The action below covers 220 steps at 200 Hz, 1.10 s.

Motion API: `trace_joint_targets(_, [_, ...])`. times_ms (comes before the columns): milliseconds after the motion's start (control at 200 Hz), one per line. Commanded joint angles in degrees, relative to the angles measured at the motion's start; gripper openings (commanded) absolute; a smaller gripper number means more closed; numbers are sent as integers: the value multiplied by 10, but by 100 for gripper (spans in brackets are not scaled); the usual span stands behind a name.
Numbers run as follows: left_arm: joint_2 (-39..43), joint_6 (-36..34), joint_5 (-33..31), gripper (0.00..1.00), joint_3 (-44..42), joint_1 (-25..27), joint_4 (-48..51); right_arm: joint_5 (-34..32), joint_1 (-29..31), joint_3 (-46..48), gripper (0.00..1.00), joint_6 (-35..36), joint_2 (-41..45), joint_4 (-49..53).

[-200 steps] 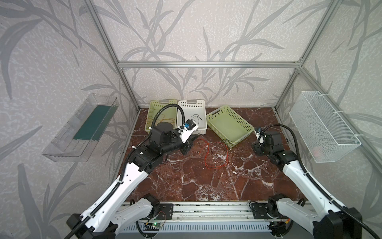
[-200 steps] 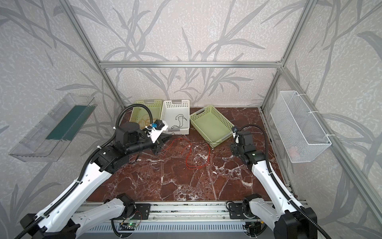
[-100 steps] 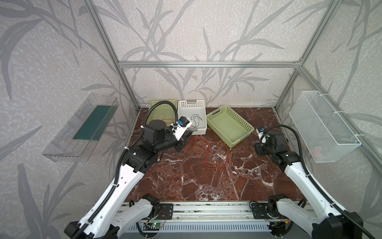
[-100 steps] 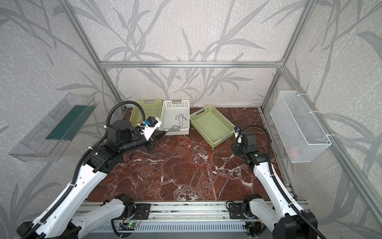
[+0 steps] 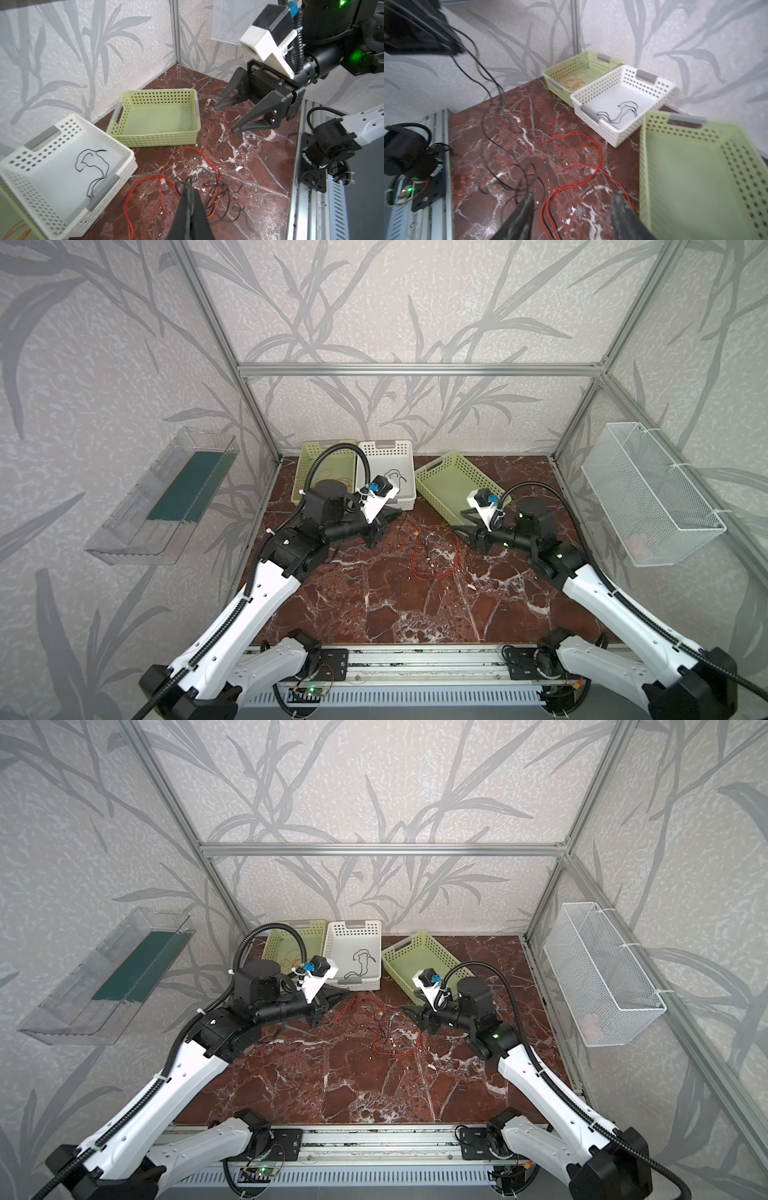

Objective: Untangle the cables

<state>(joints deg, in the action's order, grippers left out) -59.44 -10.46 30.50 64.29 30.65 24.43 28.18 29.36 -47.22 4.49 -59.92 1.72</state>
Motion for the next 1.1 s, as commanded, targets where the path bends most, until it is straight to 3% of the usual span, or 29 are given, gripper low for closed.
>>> trace_joint_targets(0, [-5,7,13,0,-6,18,-27,19,36,-28,57,-15,-29,-81])
trace_joint_targets(335, [-8,5,2,0,-4,37,-39,40,85,-47,57,-49,-122,-140])
trace_joint_targets(520, [-10,4,3,0,-3,40,-44,-8,88,-61,54,-38,-157,-102])
trace_joint_targets(625, [-10,3,2,0,-2,42,-46,-31,89,-60,44,-34,-170,-93])
trace_joint_targets(745, [-2,3,-16,0,-8,42,-38,-77,88,-59,13,-15,-153,-71])
trace_joint_targets(800, [6,6,-37,0,-20,42,-35,-112,88,-59,4,-1,-134,-57])
trace_joint_targets(880, [26,8,-70,0,-61,37,-50,-176,86,-60,0,13,-108,-34])
trace_joint_targets(965, [50,20,-88,0,-109,28,-80,-189,78,-73,0,26,-91,-11])
trace_joint_targets(1005, [61,31,-97,8,-129,21,-95,-186,77,-84,0,31,-86,1])
trace_joint_targets(1094, [78,56,-96,54,-161,3,-114,-173,77,-115,0,36,-88,11])
